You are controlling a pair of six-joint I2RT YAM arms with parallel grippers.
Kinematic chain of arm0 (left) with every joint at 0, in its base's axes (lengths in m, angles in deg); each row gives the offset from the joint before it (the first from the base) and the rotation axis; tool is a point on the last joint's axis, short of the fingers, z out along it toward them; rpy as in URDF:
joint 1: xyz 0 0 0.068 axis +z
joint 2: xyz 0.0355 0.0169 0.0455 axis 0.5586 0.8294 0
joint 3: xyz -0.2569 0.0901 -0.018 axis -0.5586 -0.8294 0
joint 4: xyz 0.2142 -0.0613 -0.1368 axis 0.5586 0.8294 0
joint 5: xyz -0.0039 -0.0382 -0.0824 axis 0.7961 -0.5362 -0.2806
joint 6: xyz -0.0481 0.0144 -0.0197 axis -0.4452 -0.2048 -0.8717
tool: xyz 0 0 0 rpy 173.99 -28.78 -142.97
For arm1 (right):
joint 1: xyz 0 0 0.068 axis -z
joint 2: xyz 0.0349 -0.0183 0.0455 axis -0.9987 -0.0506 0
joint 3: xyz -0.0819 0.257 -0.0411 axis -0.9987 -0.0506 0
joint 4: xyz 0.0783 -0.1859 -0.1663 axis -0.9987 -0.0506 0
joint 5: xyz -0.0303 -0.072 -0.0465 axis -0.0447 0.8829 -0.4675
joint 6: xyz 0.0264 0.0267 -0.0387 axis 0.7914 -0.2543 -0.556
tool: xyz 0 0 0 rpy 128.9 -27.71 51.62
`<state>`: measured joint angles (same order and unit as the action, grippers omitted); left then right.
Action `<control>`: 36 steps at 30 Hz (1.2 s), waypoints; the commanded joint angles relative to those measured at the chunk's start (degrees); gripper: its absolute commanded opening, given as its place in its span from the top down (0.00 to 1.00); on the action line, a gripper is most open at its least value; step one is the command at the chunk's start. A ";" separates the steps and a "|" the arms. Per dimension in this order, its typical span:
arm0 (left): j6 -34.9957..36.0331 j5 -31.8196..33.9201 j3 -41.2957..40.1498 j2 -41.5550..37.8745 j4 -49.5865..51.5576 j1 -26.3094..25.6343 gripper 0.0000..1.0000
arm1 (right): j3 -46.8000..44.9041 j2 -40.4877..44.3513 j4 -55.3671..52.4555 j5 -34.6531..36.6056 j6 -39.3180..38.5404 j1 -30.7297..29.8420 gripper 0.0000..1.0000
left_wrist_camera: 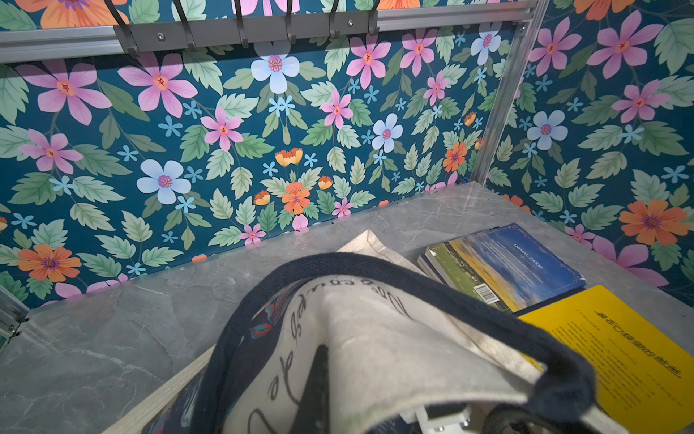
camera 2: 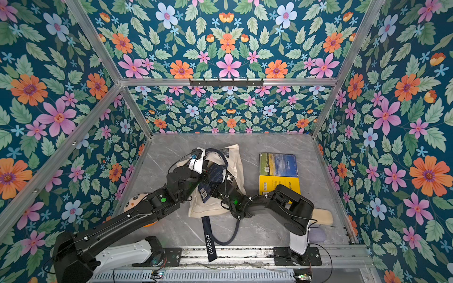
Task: Take out the books from the canvas bag
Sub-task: Pick up the book from the canvas bag.
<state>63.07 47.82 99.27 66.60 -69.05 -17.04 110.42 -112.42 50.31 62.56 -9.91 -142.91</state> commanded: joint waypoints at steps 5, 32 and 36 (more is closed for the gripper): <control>0.06 2.28 0.90 0.54 -1.73 0.03 1.00 | -1.82 5.35 -1.24 -4.52 -5.31 -0.59 1.00; -1.08 11.47 2.25 5.32 -1.86 1.50 1.00 | -16.40 47.03 -24.80 -6.75 -22.62 -1.30 1.00; -1.34 12.54 2.39 5.90 -2.32 1.95 1.00 | -17.72 56.72 -31.33 -2.00 -24.28 -0.88 1.00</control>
<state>62.59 58.11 101.12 72.28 -68.86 -15.45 93.15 -59.84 23.40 55.19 -31.50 -144.05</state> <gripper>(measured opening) 0.049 0.120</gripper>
